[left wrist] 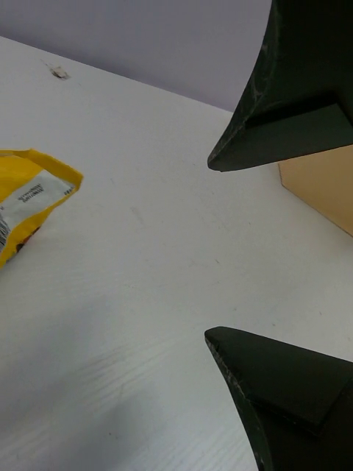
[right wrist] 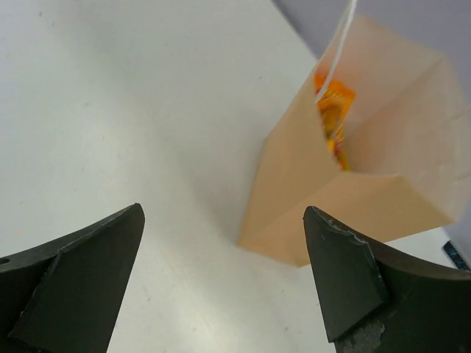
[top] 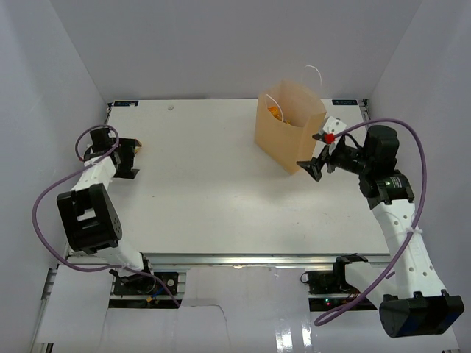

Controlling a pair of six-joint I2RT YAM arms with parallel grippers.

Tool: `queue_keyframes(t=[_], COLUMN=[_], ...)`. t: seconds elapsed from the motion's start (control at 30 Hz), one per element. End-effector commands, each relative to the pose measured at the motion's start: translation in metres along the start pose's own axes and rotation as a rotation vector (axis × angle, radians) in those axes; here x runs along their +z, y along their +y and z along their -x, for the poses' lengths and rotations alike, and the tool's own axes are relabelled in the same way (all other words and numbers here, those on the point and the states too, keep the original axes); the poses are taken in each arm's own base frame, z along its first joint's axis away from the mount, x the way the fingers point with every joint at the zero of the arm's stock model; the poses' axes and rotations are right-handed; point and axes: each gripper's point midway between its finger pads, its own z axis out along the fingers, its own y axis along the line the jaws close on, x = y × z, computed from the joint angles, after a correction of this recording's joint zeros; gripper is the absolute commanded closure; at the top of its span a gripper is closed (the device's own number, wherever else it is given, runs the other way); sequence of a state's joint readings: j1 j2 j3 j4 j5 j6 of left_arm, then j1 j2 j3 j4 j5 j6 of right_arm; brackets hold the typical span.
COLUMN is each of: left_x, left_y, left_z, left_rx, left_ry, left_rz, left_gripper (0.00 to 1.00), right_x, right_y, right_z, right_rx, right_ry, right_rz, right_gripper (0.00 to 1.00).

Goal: Place the snacks into the paper bag

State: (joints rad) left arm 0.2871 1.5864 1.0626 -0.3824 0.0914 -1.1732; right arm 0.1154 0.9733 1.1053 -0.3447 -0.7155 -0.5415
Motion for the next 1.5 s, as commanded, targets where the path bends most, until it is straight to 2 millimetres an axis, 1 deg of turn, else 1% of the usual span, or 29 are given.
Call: queue_keyframes(t=[0.0,0.03,0.07,0.17,0.2,0.27,0.3,0.33,0.4,0.43,0.5,0.53,0.57,0.63,0.67,0.77,0.8,0.83,0.9,1.0,1.07,1.17,1.27,1.3,1.33,1.37,1.4,1.43,1.47], left_x=[0.000,0.005,0.017,0.030,0.040,0.047,0.060,0.061,0.069,0.076,0.079,0.087,0.088,0.094,0.093,0.098,0.098,0.098,0.099,0.102,0.104,0.108,0.109,0.107,0.106,0.105,0.102,0.100,0.094], left_y=[-0.050,-0.050,-0.041,-0.035,-0.030,-0.032,-0.024,-0.028,-0.028,-0.023,-0.028,-0.024,-0.030,-0.028,-0.031,-0.026,-0.025,-0.021,-0.015,-0.015,-0.012,-0.001,0.003,0.003,0.003,0.002,-0.001,-0.004,-0.010], left_z=[0.035,0.039,0.043,0.055,0.056,0.063,0.061,0.065,0.067,0.066,0.069,0.069,0.071,0.071,0.075,0.078,0.079,0.081,0.084,0.084,0.082,0.071,0.067,0.067,0.065,0.064,0.061,0.061,0.061], left_rx=[-0.151,-0.171,-0.235,-0.330,-0.357,-0.368,-0.373,-0.378,-0.369,-0.362,-0.362,-0.365,-0.364,-0.351,-0.350,-0.346,-0.340,-0.340,-0.347,-0.333,-0.326,-0.332,-0.328,-0.321,-0.318,-0.311,-0.285,-0.266,-0.226], left_ry=[-0.084,-0.089,-0.087,-0.095,-0.093,-0.091,-0.077,-0.068,-0.060,-0.054,-0.050,-0.039,-0.026,-0.019,-0.027,-0.028,-0.026,-0.028,-0.034,-0.020,-0.010,0.034,0.049,0.050,0.059,0.066,0.083,0.087,0.089], left_rz=[-0.105,-0.093,-0.050,-0.018,-0.001,0.006,0.043,0.054,0.065,0.081,0.073,0.086,0.071,0.084,0.080,0.089,0.095,0.112,0.140,0.139,0.152,0.186,0.198,0.195,0.193,0.187,0.172,0.159,0.131], left_gripper=[0.03,0.03,0.03,0.04,0.04,0.04,0.05,0.05,0.05,0.06,0.09,0.09,0.11,0.11,0.12,0.17,0.21,0.23,0.23,0.23,0.23,0.32,0.39,0.46,0.55,0.57,0.61,0.62,0.64], right_x=[-0.007,-0.008,-0.009,-0.010,-0.010,-0.010,-0.010,-0.011,-0.011,-0.011,-0.012,-0.011,-0.011,-0.011,-0.011,-0.010,-0.010,-0.010,-0.009,-0.008,-0.007,-0.007,-0.006,-0.007,-0.007,-0.007,-0.008,-0.007,-0.007], right_y=[0.029,0.032,0.037,0.044,0.047,0.050,0.052,0.053,0.056,0.057,0.059,0.060,0.061,0.064,0.064,0.065,0.065,0.065,0.064,0.063,0.063,0.063,0.064,0.063,0.064,0.065,0.066,0.066,0.067], right_z=[-0.020,-0.025,-0.031,-0.039,-0.043,-0.046,-0.049,-0.049,-0.054,-0.055,-0.058,-0.059,-0.061,-0.063,-0.064,-0.066,-0.066,-0.066,-0.067,-0.065,-0.064,-0.064,-0.062,-0.061,-0.060,-0.059,-0.059,-0.059,-0.059], right_rx=[-0.026,-0.022,-0.018,-0.006,0.001,0.007,0.013,0.015,0.028,0.031,0.038,0.044,0.051,0.057,0.059,0.071,0.069,0.069,0.071,0.070,0.069,0.075,0.077,0.077,0.081,0.082,0.088,0.087,0.090], right_ry=[0.020,0.030,0.039,0.047,0.052,0.052,0.055,0.053,0.060,0.059,0.064,0.067,0.069,0.071,0.071,0.072,0.069,0.070,0.074,0.068,0.063,0.063,0.057,0.053,0.050,0.044,0.042,0.039,0.039], right_rz=[0.079,0.084,0.088,0.101,0.108,0.114,0.117,0.118,0.122,0.125,0.128,0.132,0.136,0.146,0.146,0.151,0.156,0.157,0.156,0.163,0.164,0.169,0.173,0.170,0.171,0.177,0.179,0.180,0.180], right_gripper=[0.05,0.05,0.06,0.06,0.06,0.06,0.06,0.06,0.06,0.06,0.06,0.06,0.06,0.06,0.06,0.06,0.06,0.06,0.06,0.06,0.06,0.06,0.06,0.07,0.07,0.07,0.07,0.07,0.07])
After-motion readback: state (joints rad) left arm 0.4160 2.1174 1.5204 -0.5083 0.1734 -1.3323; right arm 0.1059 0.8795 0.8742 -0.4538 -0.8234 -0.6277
